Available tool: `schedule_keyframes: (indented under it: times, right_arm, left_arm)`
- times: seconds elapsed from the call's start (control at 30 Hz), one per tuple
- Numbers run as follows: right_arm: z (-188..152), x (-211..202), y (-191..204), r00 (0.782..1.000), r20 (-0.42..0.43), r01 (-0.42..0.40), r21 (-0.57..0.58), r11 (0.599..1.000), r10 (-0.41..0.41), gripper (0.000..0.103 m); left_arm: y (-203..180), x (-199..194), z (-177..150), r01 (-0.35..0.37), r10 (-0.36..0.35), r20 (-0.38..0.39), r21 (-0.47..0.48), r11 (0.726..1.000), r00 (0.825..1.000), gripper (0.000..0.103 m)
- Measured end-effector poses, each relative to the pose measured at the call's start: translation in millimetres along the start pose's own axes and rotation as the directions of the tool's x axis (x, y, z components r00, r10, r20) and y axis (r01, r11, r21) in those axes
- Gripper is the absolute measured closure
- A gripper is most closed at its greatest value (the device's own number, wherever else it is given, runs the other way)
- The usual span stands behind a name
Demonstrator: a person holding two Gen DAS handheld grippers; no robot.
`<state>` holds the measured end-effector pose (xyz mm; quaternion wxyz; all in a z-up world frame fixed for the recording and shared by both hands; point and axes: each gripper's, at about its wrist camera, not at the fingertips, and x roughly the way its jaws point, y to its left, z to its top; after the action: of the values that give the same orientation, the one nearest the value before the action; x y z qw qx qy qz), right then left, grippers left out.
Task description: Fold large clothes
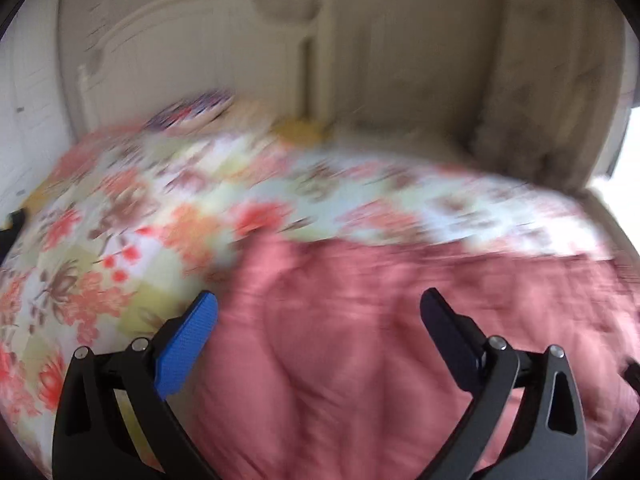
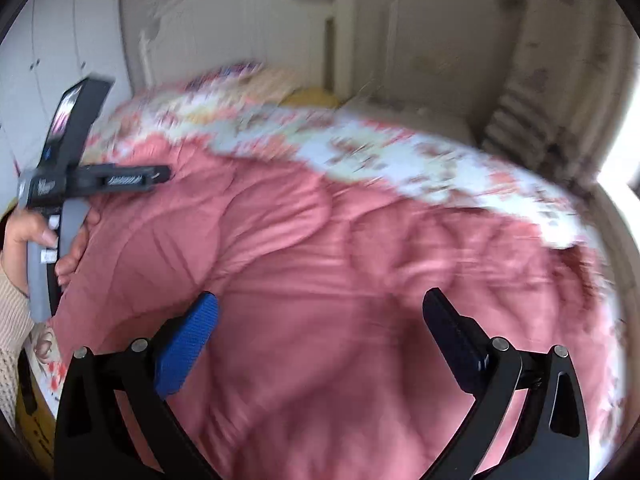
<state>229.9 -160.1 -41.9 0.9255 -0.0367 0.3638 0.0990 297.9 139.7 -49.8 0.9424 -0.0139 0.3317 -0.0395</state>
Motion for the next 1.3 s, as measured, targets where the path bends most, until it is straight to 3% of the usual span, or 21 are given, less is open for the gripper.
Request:
schedule_keyframes:
  times: [0.13, 0.17, 0.23, 0.27, 0.33, 0.53, 0.67, 0.77, 0.83, 0.9, 0.97, 1.0, 1.17, 1.23, 1.3]
  right_arm:
    - [-17.3, -25.3, -47.8, 0.994, 0.016, 0.105, 0.086, 0.991, -0.107, 0.005]
    - [-23.0, -26.3, -56.2, 0.993, 0.009, 0.115, 0.1, 0.988, -0.116, 0.005]
    - [-39.3, -15.4, -71.0, 0.991, -0.044, 0.132, 0.133, 0.982, -0.128, 0.005]
    - [-45.5, -7.2, -75.4, 0.988, -0.076, 0.146, 0.134, 0.98, -0.137, 0.005]
    - [-59.9, 2.9, -78.5, 0.991, -0.07, 0.122, 0.134, 0.983, -0.114, 0.004]
    - [-60.7, 9.4, -80.9, 0.991, -0.091, 0.113, 0.14, 0.984, -0.1, 0.004]
    - [-51.8, -11.9, -69.9, 0.984, -0.075, 0.171, 0.144, 0.975, -0.161, 0.005]
    - [-45.5, -37.9, -34.8, 0.997, 0.027, 0.066, 0.076, 0.995, -0.068, 0.005]
    - [-44.4, -41.7, -15.8, 0.999, 0.043, 0.025, 0.033, 0.999, -0.026, 0.005]
    - [-46.4, -30.7, 3.6, 1.0, 0.018, 0.02, -0.027, 0.999, -0.019, 0.005]
    - [-56.3, -1.3, 15.2, 0.995, -0.065, 0.066, -0.078, 0.995, -0.071, 0.005]
    - [-59.8, 5.2, 17.4, 0.996, -0.057, 0.066, -0.083, 0.994, -0.071, 0.004]
    - [-58.3, 3.6, 5.5, 0.997, -0.072, 0.027, -0.054, 0.998, -0.031, 0.005]
    - [-55.2, -11.2, -5.5, 0.997, -0.045, 0.058, -0.029, 0.998, -0.06, 0.005]
    - [-58.3, -25.3, -27.9, 0.995, -0.017, 0.103, 0.026, 0.994, -0.103, 0.005]
  left_arm:
    - [-49.4, -34.6, -25.4, 0.115, -0.116, 0.012, 0.075, 0.991, 0.993, 0.002]
    - [-67.5, -30.6, -37.0, 0.118, -0.115, -0.032, 0.114, 0.986, 0.993, 0.002]
    - [-94.6, -9.1, -59.5, 0.076, -0.047, -0.139, 0.21, 0.975, 0.989, 0.002]
    - [-103.1, 0.3, -69.5, 0.032, 0.001, -0.13, 0.252, 0.967, 0.991, 0.002]
    - [-102.6, 3.6, -75.8, 0.017, 0.009, -0.108, 0.241, 0.97, 0.994, 0.002]
    - [-101.0, 7.4, -81.1, 0.017, 0.006, -0.098, 0.237, 0.971, 0.995, 0.002]
    - [-98.0, 6.2, -82.4, 0.024, -0.003, -0.097, 0.224, 0.974, 0.995, 0.002]
    - [-97.8, 6.2, -81.9, 0.025, -0.004, -0.097, 0.223, 0.974, 0.995, 0.002]
    - [-98.0, 6.3, -82.1, 0.027, -0.005, -0.098, 0.222, 0.975, 0.995, 0.002]
    - [-97.1, 6.3, -81.5, 0.025, -0.004, -0.097, 0.221, 0.975, 0.995, 0.002]
    - [-97.6, 7.5, -81.6, 0.011, 0.011, -0.098, 0.223, 0.975, 0.995, 0.002]
    - [-98.3, 7.3, -81.4, 0.013, 0.009, -0.099, 0.222, 0.975, 0.995, 0.002]
    - [-88.9, -13.4, -78.9, 0.02, 0.001, -0.104, 0.195, 0.981, 0.995, 0.002]
    - [-69.6, -37.2, -80.6, 0.011, -0.002, -0.056, 0.157, 0.988, 0.998, 0.002]
    - [-50.6, -42.2, -85.9, -0.05, 0.058, -0.05, 0.148, 0.988, 0.997, 0.002]
